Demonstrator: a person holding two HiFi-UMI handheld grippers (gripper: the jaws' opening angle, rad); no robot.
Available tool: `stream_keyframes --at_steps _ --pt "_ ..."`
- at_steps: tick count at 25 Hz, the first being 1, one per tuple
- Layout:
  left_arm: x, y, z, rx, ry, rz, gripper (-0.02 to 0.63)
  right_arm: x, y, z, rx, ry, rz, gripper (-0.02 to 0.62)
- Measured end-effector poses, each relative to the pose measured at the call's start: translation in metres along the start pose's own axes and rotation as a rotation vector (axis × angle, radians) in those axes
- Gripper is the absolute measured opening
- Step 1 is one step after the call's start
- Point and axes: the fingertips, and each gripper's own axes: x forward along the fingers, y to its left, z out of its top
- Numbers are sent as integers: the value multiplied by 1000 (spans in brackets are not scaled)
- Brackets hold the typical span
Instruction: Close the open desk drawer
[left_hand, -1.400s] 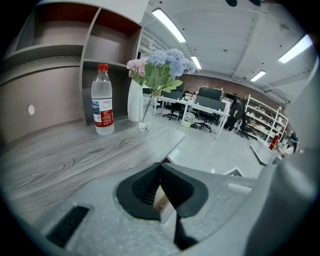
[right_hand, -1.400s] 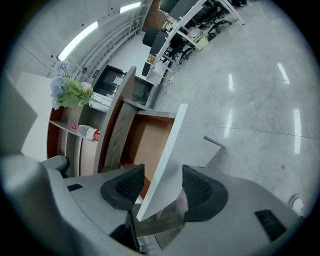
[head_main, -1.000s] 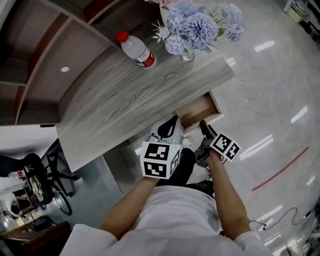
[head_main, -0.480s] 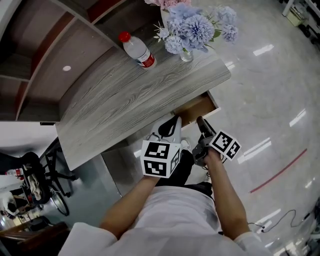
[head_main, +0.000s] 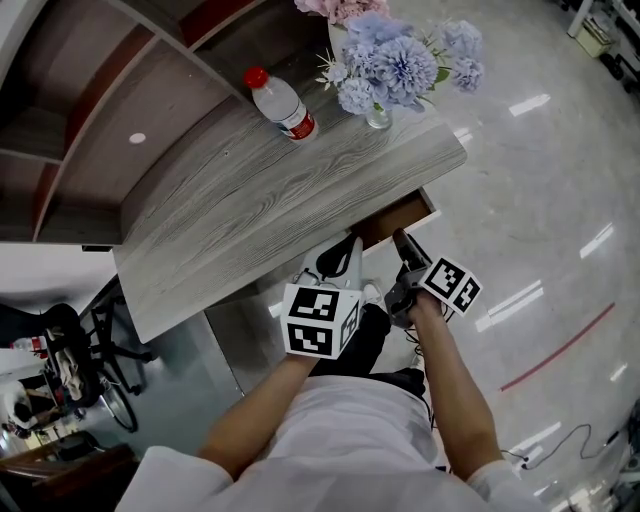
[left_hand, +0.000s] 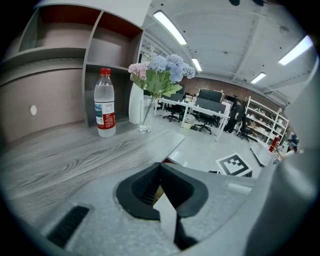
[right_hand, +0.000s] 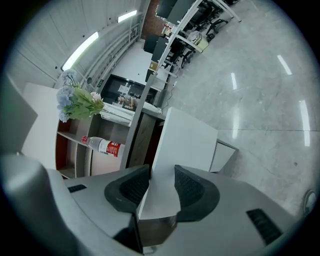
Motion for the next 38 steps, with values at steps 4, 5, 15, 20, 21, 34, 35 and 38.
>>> stream_keyframes --at_steps 4,5,15,20,21,34,35,38 --pt "2 5 2 -1 -3 -3 2 12 5 3 -16 12 9 150" --pt "2 6 3 -2 -3 -2 2 15 6 4 -20 14 12 150" --pt "1 25 2 -20 0 13 2 45 19 10 -26 6 51 156" --pt "-5 39 1 -39 -5 32 2 60 25 14 -29 -21 79 160" --pt "-7 43 0 -43 -4 41 2 62 26 15 -28 -27 86 160" --pt "-17 52 -4 -61 -15 67 2 69 30 19 -62 -22 144 167" --pt "-18 51 -3 -61 -18 66 2 67 31 18 -80 -11 146 156" --pt "-20 46 0 -66 -31 64 2 58 35 15 -152 12 127 141"
